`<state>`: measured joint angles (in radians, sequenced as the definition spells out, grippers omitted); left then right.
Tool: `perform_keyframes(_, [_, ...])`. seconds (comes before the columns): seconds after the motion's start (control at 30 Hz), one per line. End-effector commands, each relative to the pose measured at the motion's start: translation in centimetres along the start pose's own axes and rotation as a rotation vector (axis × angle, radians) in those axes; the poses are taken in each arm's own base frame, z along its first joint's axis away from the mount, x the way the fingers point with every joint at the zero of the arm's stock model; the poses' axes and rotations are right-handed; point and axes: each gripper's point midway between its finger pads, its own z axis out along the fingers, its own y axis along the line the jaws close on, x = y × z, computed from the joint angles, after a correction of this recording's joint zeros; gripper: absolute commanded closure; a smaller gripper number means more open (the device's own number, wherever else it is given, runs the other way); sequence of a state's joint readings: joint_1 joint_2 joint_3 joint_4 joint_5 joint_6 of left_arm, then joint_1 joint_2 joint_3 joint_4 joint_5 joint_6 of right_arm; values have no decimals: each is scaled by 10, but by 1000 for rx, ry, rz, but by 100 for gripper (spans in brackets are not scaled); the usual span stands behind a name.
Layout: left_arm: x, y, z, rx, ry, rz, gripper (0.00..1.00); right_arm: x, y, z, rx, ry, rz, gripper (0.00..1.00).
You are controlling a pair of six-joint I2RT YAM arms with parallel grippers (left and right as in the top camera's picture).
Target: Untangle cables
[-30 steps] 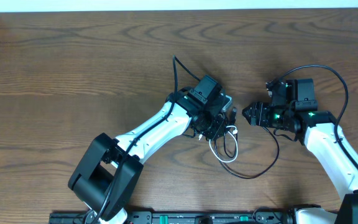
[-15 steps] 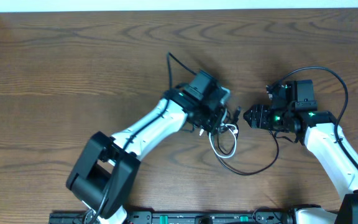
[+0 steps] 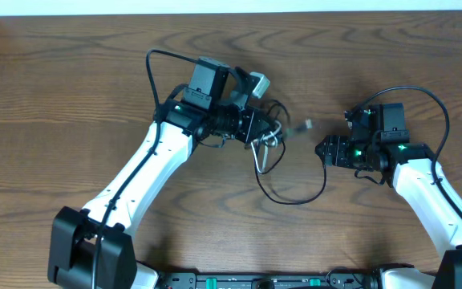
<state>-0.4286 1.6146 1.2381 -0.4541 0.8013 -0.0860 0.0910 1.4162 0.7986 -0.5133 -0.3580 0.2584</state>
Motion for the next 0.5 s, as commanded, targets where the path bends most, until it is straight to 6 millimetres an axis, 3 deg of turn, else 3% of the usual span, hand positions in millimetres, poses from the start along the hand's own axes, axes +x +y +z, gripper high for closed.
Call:
perform_keyframes(0.0, [-2,-18,-2,81,5,12,92,-5,2,-2,5,-13,-24,28])
perform_keyframes(0.33, [8,-16,-2,74,43,-27,92,-5,3,-2,1,-16,-26,25])
perform_keyframes(0.47, [10,-15,-2,73,49,-33,92,-10,31,-4,-152,-24,-50,18])
